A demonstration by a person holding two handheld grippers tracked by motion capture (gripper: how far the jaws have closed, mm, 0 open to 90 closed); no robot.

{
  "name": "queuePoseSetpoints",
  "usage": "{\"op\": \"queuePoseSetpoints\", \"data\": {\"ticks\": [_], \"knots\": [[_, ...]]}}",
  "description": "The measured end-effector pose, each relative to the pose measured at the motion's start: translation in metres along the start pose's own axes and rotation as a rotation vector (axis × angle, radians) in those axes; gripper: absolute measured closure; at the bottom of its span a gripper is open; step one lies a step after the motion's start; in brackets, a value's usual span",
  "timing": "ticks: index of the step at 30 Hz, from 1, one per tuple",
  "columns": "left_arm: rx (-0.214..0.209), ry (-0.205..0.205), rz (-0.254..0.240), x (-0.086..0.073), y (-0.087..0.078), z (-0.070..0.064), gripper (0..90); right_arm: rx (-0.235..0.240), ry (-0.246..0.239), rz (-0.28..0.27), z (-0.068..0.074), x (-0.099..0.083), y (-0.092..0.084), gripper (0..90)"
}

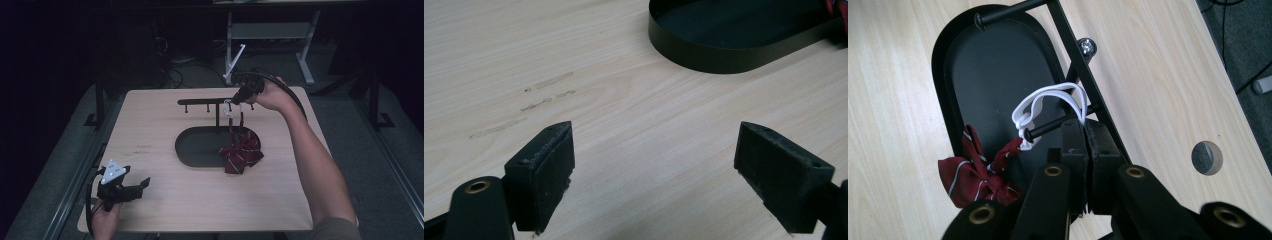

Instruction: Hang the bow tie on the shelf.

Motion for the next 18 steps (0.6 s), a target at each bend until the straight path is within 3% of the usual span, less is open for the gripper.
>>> {"op": "queuePoseSetpoints", "data": {"ticks": [18], "knots": [[0.000, 0.013, 0.005, 0.0001, 0.0005, -0.0008, 16.1, 0.002, 0.014, -0.007, -0.0026, -0.0027, 0.0036, 85.4]]}}
Point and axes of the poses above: each handheld gripper's, and its own axes: y roughly forward along the jaws, x roughly out of its top, z roughly to its left, the point moved 5 cm from there along y, roughly forward along the jaws, and after that the axes turned 2 degrees about z, right-handed, at the moved point
